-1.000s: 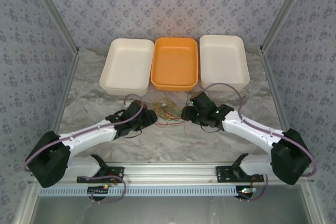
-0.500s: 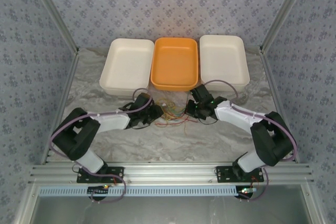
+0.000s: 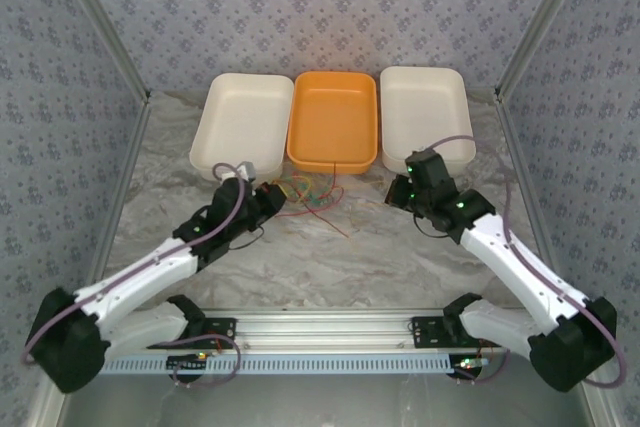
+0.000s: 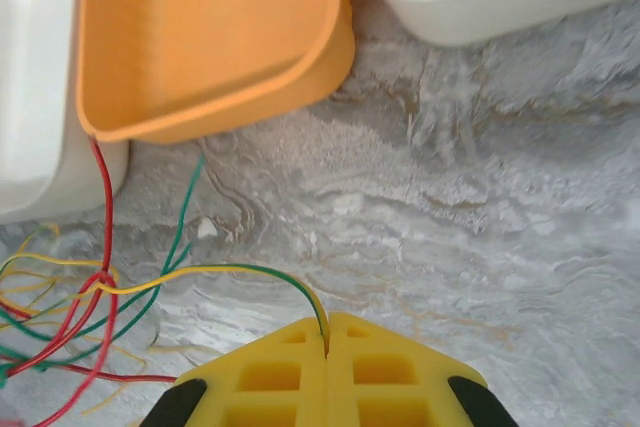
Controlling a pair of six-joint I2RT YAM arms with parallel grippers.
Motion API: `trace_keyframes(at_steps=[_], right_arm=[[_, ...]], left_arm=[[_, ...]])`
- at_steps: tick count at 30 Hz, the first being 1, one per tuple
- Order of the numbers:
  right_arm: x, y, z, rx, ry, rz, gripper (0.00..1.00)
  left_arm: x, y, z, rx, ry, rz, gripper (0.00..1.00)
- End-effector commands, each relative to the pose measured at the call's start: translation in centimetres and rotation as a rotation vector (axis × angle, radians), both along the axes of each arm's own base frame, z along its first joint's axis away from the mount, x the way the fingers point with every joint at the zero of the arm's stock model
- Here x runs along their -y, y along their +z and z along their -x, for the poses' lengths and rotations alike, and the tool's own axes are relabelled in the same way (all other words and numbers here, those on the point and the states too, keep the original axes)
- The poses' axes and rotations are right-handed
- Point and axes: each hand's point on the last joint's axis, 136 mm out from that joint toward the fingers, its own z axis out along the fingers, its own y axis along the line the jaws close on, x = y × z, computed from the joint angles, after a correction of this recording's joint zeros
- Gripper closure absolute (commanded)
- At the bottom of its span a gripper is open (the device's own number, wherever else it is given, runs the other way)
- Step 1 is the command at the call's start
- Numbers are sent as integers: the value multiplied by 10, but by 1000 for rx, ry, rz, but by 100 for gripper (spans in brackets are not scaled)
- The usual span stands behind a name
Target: Untangle the cables
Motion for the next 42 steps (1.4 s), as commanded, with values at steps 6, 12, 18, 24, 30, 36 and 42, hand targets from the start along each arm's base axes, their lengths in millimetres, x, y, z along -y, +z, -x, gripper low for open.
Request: trace_keyframes(at_steps=[6,12,18,24,30,36,42], right_arm=[[-26,-4,-4,-27,136,-71,100],[-24,-33,-3,-109,142,-26,62],[-36,31,22,100,146,-23,27],[-88,32,20,83,159,-275,37],[-93,12,-5,-8,97,-301,45],[-99,8,-4,-21,78,-346,77],[-63,-1,2,-22,-16,-315,87]], left_arm=[[27,20,-6,24,-153,59,100],[60,36,-8,63,-247,99,100],[73,43,-1,80,-276,96,100],[86,50,4,96,-295,96,100],[92,54,10,104,-304,98,100],[94,51,10,102,-305,101,100],[89,54,11,122,-285,120,100]])
